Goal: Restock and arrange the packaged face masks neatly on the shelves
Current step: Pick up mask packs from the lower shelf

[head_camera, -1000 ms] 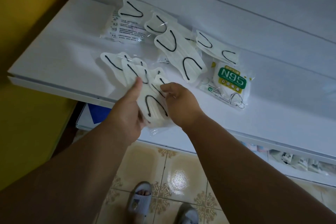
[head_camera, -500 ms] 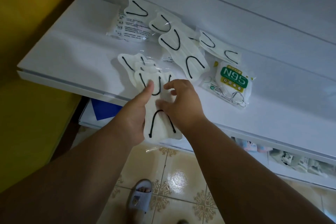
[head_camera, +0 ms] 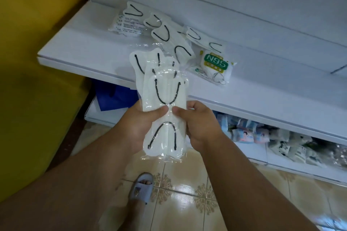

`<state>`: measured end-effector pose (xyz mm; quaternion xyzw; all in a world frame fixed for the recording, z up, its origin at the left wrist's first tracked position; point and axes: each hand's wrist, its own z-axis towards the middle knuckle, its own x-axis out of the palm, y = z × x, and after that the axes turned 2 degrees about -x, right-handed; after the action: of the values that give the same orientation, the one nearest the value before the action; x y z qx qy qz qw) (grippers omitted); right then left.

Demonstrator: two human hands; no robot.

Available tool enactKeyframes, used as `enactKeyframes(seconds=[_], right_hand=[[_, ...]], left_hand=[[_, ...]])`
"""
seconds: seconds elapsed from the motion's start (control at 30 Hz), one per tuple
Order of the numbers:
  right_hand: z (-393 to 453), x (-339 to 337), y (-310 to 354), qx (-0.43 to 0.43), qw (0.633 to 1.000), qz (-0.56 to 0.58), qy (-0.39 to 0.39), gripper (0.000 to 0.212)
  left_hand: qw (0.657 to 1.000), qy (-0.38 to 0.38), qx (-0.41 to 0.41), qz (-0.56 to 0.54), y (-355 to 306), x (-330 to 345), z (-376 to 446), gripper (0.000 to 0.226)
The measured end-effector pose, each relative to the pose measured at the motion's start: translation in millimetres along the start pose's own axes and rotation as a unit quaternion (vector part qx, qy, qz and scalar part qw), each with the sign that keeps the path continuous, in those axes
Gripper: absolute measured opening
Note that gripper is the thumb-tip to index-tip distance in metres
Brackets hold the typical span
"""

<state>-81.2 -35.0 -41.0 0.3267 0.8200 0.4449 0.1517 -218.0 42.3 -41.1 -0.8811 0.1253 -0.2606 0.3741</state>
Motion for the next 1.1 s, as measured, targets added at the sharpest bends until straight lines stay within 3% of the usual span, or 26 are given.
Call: enactKeyframes(seconds=[0.13,0.17,0.27,0.4,0.53,0.7,0.83,0.93,1.1], right_hand=[[-91.1,-36.5,6.9,-0.014,0.994,0.109,-0.027,0.009],[-117.1,-45.4,9.0,-0.02,0.991,0.126,-0.032,0.004],[-200.8,-65.7,23.4,-0.045,0.986,0.162,-0.002,0.02],[-292.5,-83.9,55.3,-0.085,0.984,0.148,0.057,0.031],[-348.9,-88.2,108.5,-0.123,0.973,0.193,0.04,0.019],[-387.8,-65.6,168.1,-0.184,0.969,0.152,0.06,0.019],[-399.9,-32.2,193.5,-0.245,0.964,0.107,-0.001,0.014],[-400.8,-1.1,208.0,-0.269,0.957,0.109,-0.024,0.011],[-410.3,55.2,244.2,-0.296,0.947,0.121,-0.012,0.006]], left_hand=[[0.997,-0.015,-0.047,-0.056,3.6,32.0,-89.6,0.039],[0.998,-0.021,-0.032,-0.053,6.8,42.0,-114.0,0.031],[0.998,-0.052,0.041,0.012,15.9,72.0,-192.0,0.018],[0.985,-0.083,0.123,0.093,7.5,106.7,-276.4,0.018],[0.989,-0.05,0.135,0.032,-37.6,134.5,-337.1,0.019],[0.974,-0.039,0.218,0.051,-99.0,144.2,-372.8,0.016],[0.964,-0.032,0.256,0.062,-141.1,130.0,-380.8,0.014],[0.965,-0.024,0.255,0.052,-173.2,113.7,-388.9,0.028],[0.941,-0.04,0.328,0.068,-234.4,85.2,-393.5,0.011]])
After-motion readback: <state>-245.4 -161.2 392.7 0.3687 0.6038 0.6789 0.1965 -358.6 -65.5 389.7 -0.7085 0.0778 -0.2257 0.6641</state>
